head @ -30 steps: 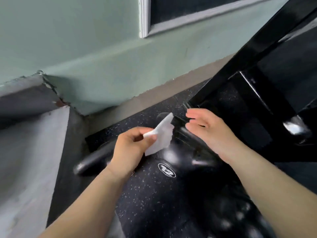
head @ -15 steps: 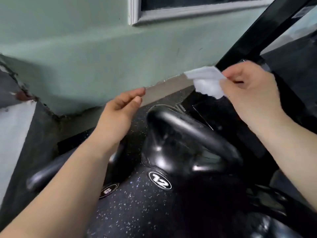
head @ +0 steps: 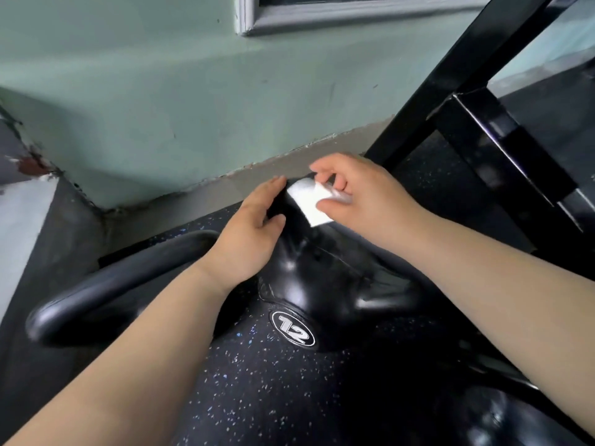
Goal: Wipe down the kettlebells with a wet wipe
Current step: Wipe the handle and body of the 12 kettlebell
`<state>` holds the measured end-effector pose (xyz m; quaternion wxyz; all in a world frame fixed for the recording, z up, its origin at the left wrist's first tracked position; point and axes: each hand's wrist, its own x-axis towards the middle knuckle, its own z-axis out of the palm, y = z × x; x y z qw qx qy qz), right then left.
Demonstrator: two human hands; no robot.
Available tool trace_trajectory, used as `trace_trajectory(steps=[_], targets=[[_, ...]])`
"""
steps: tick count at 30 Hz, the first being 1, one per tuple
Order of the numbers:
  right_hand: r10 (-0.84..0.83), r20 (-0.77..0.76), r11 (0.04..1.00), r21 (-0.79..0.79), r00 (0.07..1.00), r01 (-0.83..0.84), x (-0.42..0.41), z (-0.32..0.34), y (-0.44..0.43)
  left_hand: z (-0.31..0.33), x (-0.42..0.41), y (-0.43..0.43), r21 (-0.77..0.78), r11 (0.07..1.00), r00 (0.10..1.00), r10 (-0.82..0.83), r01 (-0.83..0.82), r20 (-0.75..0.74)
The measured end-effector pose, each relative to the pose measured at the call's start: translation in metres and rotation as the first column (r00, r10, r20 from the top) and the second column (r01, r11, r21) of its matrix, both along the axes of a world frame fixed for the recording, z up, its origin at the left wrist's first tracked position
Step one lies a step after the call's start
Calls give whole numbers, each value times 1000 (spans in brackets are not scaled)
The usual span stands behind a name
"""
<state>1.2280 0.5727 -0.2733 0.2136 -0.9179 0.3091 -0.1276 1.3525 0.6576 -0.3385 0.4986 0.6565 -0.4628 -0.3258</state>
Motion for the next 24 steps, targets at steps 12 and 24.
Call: trace_trajectory(steps=[12, 24], targets=[[-100, 16, 994, -37, 995, 100, -66, 2, 15, 7, 16, 3, 38, 997, 996, -61, 64, -71], [-14, -23, 998, -63, 1000, 13, -29, 4, 12, -4, 20, 10, 83, 979, 983, -185, 183, 13]])
